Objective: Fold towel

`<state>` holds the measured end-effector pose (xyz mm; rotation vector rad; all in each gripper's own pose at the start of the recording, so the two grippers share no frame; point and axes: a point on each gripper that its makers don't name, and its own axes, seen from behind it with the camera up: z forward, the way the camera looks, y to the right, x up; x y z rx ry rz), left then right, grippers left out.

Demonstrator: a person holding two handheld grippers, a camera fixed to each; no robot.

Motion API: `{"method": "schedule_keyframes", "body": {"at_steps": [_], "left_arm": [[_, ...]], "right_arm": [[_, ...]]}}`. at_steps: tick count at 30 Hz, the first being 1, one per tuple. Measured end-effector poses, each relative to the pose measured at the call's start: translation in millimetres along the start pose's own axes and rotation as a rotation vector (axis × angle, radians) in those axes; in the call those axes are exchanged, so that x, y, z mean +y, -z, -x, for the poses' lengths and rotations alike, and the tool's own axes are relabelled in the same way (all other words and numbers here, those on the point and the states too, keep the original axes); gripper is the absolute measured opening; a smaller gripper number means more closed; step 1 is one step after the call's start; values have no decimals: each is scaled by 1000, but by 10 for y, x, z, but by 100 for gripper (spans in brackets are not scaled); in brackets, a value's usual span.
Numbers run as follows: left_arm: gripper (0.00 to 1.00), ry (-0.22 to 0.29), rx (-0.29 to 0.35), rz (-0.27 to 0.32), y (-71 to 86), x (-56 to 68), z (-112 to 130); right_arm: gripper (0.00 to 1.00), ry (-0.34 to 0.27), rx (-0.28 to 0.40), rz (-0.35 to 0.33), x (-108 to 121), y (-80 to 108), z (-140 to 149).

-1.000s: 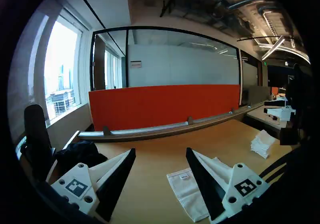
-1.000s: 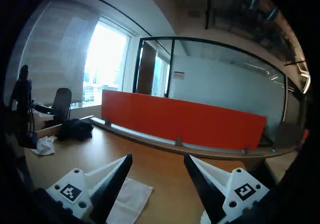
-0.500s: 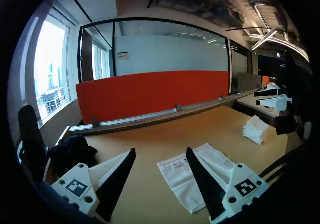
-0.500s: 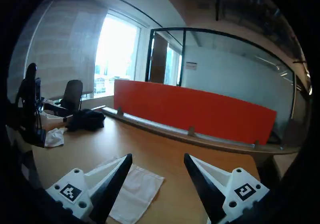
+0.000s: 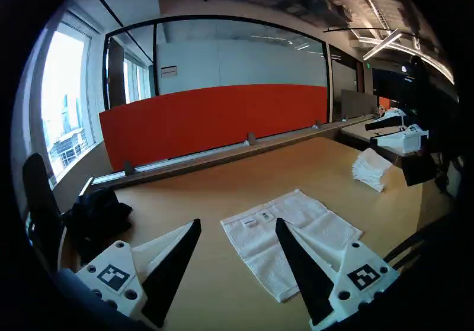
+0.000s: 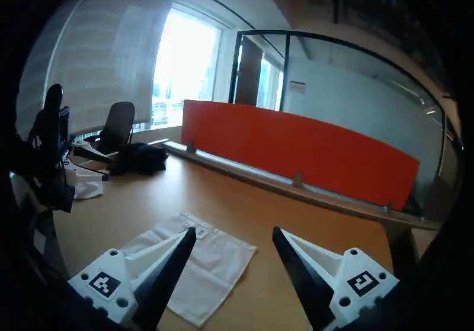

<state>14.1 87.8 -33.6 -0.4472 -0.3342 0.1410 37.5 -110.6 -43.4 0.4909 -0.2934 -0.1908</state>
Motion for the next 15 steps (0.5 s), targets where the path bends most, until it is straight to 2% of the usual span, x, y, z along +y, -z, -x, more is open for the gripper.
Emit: {"method": "schedule_keyframes", "body": {"at_steps": [15], "left_arm": [[93, -3, -84, 31, -157, 169, 598]], "right_arm": [[100, -1, -74, -27, -153, -62, 572]]}}
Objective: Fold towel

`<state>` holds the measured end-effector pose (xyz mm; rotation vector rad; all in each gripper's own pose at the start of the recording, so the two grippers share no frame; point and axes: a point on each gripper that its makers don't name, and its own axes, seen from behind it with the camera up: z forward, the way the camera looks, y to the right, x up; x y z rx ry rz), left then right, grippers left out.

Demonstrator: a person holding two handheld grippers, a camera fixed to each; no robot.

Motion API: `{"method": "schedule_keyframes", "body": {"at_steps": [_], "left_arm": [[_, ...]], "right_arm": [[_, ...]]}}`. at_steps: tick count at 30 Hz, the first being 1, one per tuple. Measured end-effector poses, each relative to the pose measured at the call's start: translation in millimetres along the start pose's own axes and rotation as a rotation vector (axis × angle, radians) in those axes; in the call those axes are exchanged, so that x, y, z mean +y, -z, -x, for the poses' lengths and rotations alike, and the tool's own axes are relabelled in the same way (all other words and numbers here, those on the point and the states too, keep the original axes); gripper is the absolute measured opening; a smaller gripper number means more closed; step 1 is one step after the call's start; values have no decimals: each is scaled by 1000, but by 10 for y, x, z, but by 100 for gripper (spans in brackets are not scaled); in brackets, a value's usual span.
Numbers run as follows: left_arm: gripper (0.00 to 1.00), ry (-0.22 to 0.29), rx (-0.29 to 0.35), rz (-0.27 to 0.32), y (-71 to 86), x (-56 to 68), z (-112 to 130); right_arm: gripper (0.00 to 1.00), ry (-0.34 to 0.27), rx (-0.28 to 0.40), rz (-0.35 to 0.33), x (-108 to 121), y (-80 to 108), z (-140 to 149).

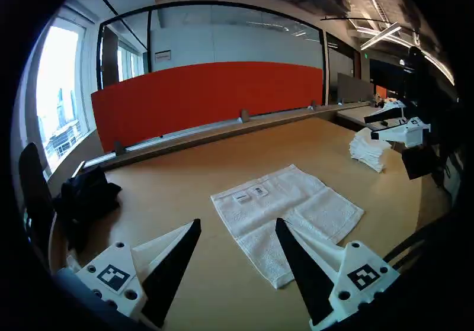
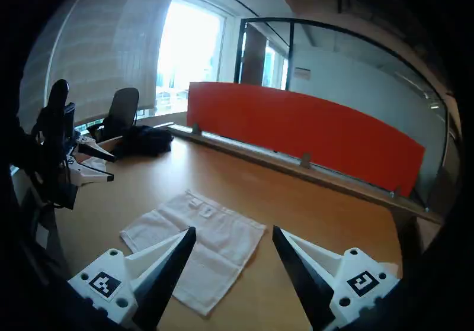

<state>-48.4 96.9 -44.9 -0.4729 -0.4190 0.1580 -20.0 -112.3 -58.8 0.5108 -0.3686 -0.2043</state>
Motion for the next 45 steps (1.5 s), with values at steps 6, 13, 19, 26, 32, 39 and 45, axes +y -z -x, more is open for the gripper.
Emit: {"method": "schedule_keyframes", "body": {"at_steps": [6, 13, 19, 26, 32, 39, 45], "left_arm": [[93, -9, -31, 12, -57, 54, 184], [93, -14, -62, 39, -122, 158, 357], [93, -21, -88, 64, -192, 258, 501], [94, -26, -117, 84, -265, 341, 665], [94, -28, -141, 99, -302, 398, 799], [93, -32, -174, 118, -321, 460, 951], [93, -38, -208, 136, -343, 501, 1083]], "right_arm": [[100, 6, -32, -6, -28, -50, 224], [100, 0, -69, -20, -95, -110, 485], [100, -1, -103, -33, -155, -171, 697], [100, 2, -140, -47, -214, -231, 934], [100, 2, -168, -56, -246, -266, 1106], [100, 4, -205, -70, -313, -304, 1317], [100, 9, -240, -89, -399, -321, 1487]]}}
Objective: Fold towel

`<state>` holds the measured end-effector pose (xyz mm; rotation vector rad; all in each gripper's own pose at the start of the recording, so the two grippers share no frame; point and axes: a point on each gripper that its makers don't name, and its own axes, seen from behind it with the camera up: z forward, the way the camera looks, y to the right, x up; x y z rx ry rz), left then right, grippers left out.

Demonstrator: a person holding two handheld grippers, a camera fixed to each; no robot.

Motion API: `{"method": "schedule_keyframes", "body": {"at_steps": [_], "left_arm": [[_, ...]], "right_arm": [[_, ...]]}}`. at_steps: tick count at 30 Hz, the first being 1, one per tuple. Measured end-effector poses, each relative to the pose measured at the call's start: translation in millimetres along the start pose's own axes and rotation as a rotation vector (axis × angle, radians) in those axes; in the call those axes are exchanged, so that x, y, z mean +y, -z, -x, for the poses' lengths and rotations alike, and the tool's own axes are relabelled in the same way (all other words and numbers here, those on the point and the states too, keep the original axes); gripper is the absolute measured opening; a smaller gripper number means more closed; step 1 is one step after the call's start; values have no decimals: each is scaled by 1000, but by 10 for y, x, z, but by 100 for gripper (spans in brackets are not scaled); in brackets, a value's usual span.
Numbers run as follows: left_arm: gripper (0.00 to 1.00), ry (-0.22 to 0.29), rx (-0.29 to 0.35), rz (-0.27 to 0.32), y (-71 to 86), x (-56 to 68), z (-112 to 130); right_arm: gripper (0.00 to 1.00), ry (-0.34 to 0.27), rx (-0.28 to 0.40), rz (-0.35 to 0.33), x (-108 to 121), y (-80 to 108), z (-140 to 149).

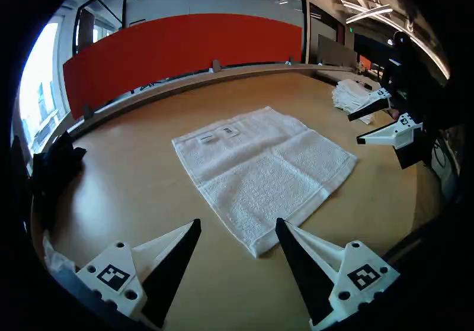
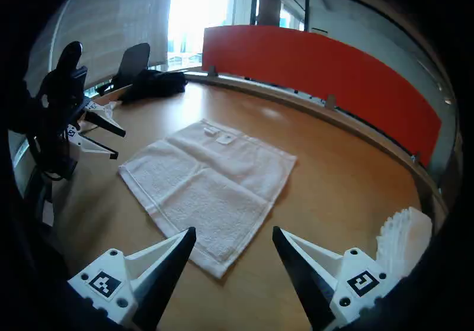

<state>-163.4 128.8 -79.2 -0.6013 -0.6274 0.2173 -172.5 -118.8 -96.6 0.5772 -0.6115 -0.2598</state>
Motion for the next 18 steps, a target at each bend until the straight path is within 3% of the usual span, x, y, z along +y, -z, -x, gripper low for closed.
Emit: {"method": "schedule_keyframes", "body": {"at_steps": [18], "left_arm": [[93, -19, -101, 55, -138, 123, 285]], "right_arm": [[100, 21, -93, -47, -116, -115, 400]]}}
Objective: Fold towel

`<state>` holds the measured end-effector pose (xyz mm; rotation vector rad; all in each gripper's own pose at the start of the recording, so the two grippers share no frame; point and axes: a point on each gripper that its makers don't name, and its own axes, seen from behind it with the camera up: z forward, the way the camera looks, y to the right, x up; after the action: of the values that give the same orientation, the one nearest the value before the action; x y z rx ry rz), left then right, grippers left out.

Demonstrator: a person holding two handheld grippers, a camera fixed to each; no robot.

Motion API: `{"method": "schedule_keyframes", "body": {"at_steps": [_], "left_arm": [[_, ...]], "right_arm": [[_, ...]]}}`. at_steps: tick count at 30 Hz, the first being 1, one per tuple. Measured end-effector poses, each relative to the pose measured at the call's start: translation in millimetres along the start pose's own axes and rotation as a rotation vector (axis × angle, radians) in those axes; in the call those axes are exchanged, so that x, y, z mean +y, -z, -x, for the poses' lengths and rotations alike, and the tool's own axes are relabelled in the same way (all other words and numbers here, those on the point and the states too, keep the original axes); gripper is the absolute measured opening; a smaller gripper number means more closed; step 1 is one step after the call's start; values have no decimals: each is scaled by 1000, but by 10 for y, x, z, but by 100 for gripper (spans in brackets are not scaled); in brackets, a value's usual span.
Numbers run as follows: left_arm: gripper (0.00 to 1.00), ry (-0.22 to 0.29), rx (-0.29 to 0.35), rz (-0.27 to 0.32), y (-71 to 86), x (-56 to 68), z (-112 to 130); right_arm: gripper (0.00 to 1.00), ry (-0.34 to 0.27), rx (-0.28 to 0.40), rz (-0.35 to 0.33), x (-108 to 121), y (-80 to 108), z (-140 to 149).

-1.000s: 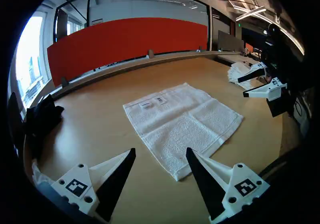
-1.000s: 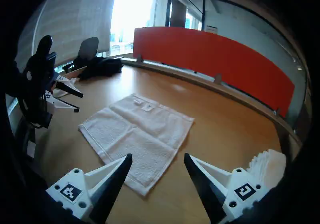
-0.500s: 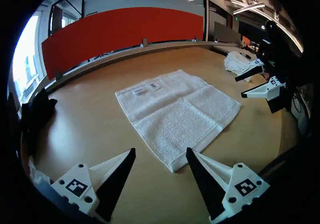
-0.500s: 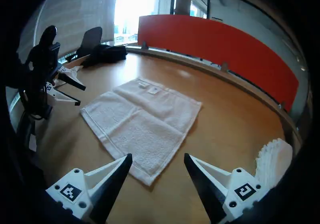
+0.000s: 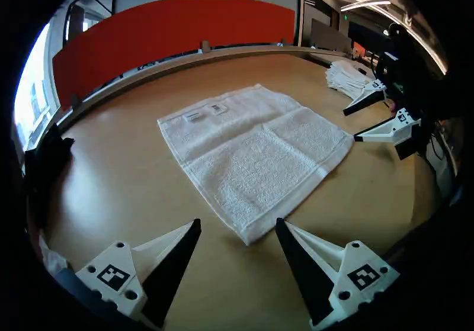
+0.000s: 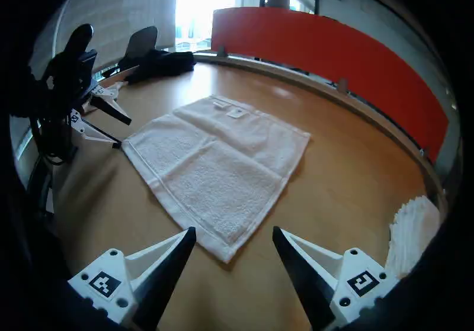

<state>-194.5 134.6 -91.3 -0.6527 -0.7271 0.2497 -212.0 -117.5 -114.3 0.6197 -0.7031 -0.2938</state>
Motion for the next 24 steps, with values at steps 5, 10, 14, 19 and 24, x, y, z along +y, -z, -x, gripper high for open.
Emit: {"method": "schedule_keyframes", "body": {"at_steps": [5, 10, 14, 19, 24], "left_arm": [[94, -14, -25, 14, -40, 33, 49], [94, -25, -49, 23, -78, 52, 95], [94, -26, -59, 32, -103, 77, 111], [93, -26, -64, 34, -109, 86, 110], [94, -30, -72, 39, -107, 90, 117]], "right_arm": [[100, -2, -13, -9, 9, -16, 50], [100, -1, -25, -20, 7, -22, 84], [100, 2, -32, -24, 12, -23, 112], [99, 0, -43, -34, 7, -31, 147], [94, 2, -53, -40, 12, -48, 176]]}}
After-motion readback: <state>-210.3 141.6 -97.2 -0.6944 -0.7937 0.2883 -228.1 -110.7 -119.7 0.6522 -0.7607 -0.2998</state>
